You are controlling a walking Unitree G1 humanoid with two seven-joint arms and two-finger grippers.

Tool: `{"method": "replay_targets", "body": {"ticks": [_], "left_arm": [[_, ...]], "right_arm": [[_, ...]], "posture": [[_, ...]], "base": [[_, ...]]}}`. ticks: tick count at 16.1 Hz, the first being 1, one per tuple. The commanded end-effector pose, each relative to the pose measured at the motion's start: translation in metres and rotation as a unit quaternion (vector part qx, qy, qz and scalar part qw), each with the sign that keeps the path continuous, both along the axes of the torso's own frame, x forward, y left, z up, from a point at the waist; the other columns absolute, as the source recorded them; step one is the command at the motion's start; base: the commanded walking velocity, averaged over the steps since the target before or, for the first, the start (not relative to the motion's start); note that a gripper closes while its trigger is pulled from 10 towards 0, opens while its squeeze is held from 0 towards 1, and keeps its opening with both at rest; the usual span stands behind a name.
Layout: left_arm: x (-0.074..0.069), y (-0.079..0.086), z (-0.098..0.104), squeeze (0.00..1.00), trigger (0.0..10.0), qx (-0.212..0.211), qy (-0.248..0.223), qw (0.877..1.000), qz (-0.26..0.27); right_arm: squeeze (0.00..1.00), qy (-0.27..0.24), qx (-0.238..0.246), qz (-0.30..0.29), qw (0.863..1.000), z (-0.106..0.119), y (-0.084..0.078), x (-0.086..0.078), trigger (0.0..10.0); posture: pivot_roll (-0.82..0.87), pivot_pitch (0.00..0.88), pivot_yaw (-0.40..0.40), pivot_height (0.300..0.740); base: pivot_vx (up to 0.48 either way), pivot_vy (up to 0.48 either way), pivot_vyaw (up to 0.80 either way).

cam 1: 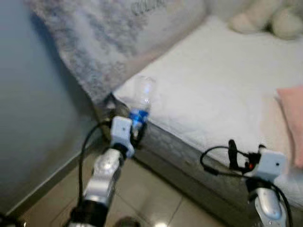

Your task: Clean up the room

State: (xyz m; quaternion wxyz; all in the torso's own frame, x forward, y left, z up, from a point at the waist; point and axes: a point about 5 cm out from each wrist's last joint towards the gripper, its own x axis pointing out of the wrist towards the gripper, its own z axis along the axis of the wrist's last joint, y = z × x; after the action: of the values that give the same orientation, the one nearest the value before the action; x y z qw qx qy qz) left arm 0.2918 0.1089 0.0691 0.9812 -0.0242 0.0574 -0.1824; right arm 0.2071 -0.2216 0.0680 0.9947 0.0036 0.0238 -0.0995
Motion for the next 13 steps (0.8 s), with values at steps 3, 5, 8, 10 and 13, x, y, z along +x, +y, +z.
{"method": "replay_targets", "body": {"ticks": [3,5,8,10,13], "left_arm": [[0.009,0.008,0.010,0.00,10.0,-0.005,-0.020,1.000,0.020],[0.009,0.011,0.008,0.00,10.0,-0.008,-0.011,1.000,0.018],[-0.002,0.064,-0.001,0.00,10.0,-0.002,-0.006,0.997,0.077],[-0.019,0.085,-0.010,0.00,10.0,-0.020,0.010,0.992,0.121],[-0.030,0.064,-0.019,0.00,10.0,0.020,-0.004,0.998,0.054]], "right_arm": [[0.19,-0.004,0.004,-0.002,1.000,0.003,-0.002,0.003,10.0],[0.20,0.003,0.004,-0.005,1.000,0.000,-0.003,0.000,10.0],[0.22,0.003,0.003,-0.025,1.000,-0.001,-0.010,-0.012,10.0],[0.22,0.002,-0.033,-0.011,0.999,0.001,-0.009,-0.018,10.0],[0.23,0.003,-0.035,0.006,0.999,0.005,-0.012,-0.007,10.0]], "posture": [[-0.08,0.001,0.041,0.740],[-0.08,0.000,0.046,0.740],[-0.07,0.000,0.040,0.740],[-0.08,0.000,0.037,0.740],[-0.05,0.001,0.017,0.740]], "base": [[0.000,-0.465,0.60],[0.000,-0.189,0.60],[0.000,0.000,0.60],[0.000,0.000,0.60],[0.000,0.000,0.60]]}}
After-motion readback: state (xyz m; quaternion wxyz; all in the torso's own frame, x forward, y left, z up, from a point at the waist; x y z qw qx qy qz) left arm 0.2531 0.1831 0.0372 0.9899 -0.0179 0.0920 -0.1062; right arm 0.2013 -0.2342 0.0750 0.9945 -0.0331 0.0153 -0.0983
